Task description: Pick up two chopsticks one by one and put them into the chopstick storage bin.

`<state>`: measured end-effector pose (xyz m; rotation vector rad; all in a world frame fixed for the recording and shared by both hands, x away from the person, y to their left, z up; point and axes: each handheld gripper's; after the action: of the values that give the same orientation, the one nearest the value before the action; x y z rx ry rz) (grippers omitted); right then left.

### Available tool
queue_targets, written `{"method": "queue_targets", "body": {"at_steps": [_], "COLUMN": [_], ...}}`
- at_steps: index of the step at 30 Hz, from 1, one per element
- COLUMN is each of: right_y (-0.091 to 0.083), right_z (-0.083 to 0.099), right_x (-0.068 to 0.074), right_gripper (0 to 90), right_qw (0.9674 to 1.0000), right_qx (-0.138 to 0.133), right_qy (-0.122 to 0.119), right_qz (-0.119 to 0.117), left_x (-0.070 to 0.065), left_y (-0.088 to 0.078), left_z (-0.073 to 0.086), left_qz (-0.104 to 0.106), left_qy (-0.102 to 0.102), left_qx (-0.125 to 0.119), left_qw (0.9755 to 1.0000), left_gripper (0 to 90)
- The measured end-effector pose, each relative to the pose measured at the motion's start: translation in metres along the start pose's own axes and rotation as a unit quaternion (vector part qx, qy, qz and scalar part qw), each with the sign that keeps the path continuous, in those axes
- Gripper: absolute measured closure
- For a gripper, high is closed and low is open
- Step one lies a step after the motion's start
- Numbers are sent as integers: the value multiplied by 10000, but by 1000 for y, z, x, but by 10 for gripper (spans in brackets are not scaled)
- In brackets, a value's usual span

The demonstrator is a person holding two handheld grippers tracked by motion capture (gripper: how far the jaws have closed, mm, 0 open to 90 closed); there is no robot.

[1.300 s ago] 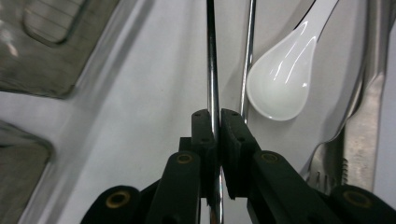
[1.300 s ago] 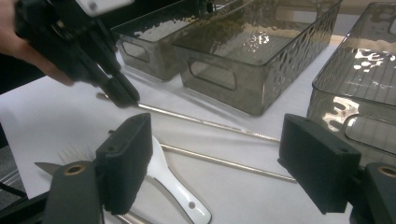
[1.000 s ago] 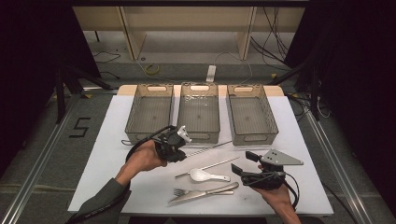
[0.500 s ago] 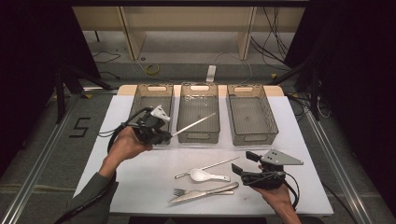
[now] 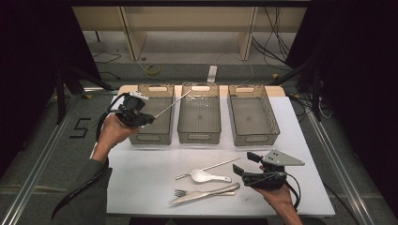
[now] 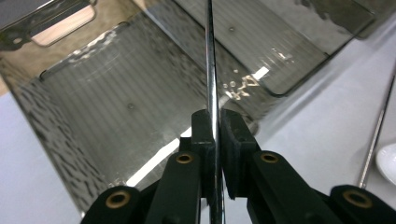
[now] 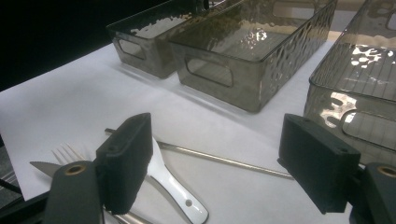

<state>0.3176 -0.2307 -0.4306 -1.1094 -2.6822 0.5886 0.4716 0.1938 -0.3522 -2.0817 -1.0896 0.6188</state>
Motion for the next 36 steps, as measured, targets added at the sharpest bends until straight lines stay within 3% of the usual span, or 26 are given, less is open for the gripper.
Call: {"method": "queue_targets", "body": {"at_steps": [6,12,22,36], "right_y": [0,0,0,0], "right_z": [0,0,0,-1], "right_x": [0,0,0,0], "right_gripper": [268,268,268,268], "right_qw": [10000,10000,10000,10000], "right_qx": [-12,-16,-7,-12], "right_qy": [9,8,2,9], "right_qz": [-1,1,-3,-9], "left_x": [17,35,48,56], "left_y": [2,4,13,30], "left_z": [-2,-1,3,6], "left_qz": [-11,-162,-301,-491], "left_qy": [-268,-584,-767,-973], "left_qx": [-5,-99,49,161], "left_qw": [9996,9981,9966,9939], "left_gripper": [843,843,843,842]}}
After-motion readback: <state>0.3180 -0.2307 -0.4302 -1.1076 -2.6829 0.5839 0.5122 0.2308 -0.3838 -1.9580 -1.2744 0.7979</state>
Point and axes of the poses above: each handheld gripper's, and its own axes: y roughly forward along the jaws, z roughly out of its underside, x roughly to its left, and after that the axes turned 8 degrees about -y, right-handed
